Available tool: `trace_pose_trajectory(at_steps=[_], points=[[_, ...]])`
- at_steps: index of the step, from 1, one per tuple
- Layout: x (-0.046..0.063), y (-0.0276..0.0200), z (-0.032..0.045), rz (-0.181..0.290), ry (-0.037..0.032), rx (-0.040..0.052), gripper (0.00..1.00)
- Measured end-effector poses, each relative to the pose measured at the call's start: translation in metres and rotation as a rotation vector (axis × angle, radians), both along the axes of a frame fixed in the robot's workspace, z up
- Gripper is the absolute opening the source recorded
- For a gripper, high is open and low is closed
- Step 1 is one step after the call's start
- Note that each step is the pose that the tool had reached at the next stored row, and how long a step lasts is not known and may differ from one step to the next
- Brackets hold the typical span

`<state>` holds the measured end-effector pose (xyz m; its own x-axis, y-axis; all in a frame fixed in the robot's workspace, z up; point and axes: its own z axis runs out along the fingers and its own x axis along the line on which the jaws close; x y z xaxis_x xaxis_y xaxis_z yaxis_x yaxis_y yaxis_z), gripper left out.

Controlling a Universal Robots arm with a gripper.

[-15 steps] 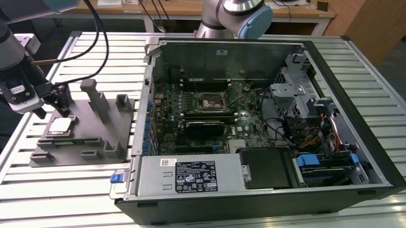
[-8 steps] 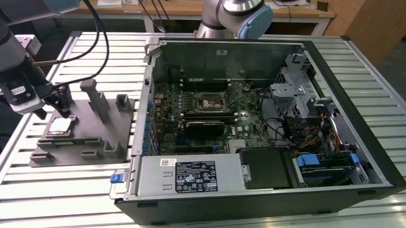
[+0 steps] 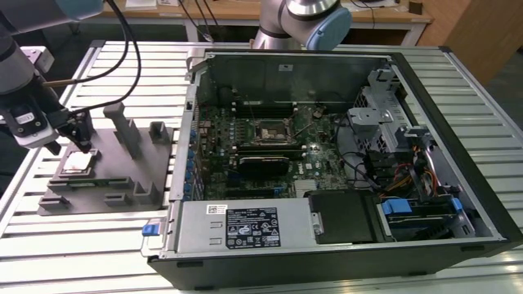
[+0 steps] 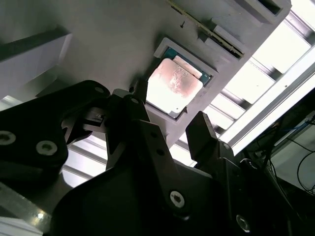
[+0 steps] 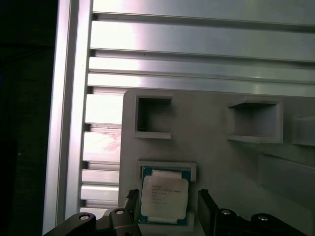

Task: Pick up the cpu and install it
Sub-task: 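Pick up the cpu and move it towards the insertion slot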

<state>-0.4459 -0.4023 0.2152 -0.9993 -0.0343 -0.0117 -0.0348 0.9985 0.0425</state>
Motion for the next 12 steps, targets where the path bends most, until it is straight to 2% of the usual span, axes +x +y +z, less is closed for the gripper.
trace_pose_trajectory(at_steps=[12], points=[[0.0, 0.0, -0.0043, 0.0, 0.0, 0.0, 0.59]])
